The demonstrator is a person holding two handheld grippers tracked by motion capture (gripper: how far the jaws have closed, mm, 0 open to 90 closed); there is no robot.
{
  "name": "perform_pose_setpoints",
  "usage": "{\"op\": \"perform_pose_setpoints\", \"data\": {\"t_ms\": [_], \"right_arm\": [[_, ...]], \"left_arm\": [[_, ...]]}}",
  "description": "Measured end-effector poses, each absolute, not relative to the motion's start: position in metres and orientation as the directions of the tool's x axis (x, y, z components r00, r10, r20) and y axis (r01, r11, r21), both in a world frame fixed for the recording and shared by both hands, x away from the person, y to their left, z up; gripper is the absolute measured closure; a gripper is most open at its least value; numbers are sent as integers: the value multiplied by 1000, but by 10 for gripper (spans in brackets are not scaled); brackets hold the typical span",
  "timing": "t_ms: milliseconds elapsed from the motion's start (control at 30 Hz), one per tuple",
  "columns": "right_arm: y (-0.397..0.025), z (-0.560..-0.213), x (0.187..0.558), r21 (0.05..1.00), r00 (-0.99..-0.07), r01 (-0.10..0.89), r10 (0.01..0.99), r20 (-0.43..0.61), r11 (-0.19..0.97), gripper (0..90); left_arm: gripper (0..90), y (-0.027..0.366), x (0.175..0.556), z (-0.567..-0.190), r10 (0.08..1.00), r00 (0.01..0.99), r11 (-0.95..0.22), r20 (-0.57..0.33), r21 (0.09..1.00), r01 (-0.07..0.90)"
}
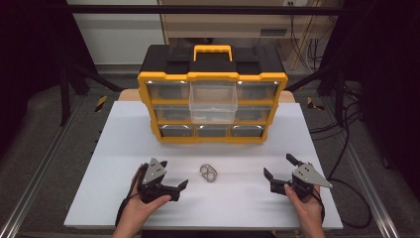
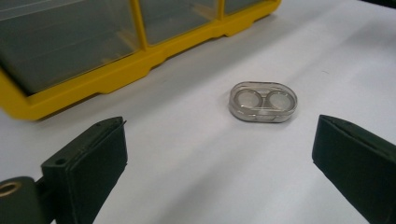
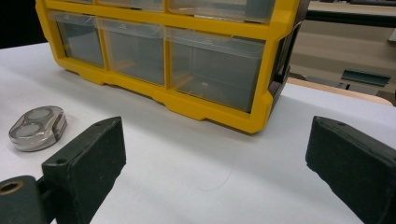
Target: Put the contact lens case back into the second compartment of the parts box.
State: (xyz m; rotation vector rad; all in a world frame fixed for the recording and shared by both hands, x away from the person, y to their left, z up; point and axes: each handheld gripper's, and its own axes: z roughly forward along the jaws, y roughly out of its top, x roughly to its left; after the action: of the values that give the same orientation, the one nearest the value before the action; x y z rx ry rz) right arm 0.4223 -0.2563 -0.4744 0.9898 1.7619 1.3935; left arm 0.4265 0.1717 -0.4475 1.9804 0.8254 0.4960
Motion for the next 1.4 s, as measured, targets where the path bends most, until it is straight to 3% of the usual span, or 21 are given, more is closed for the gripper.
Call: {"op": "perform_pose_setpoints", "data": {"t_ms": [667,1400], "right_arm": [[-256,-474,422,976,-493,159,869,-51,148,52],[-256,-474,422,976,-497,162,867,-48,147,52]], "left_arm": [[38,110,450,-450,627,778,-500,35,784,368],[73,88,460,-460,606,794,-560,46,734,385]]}}
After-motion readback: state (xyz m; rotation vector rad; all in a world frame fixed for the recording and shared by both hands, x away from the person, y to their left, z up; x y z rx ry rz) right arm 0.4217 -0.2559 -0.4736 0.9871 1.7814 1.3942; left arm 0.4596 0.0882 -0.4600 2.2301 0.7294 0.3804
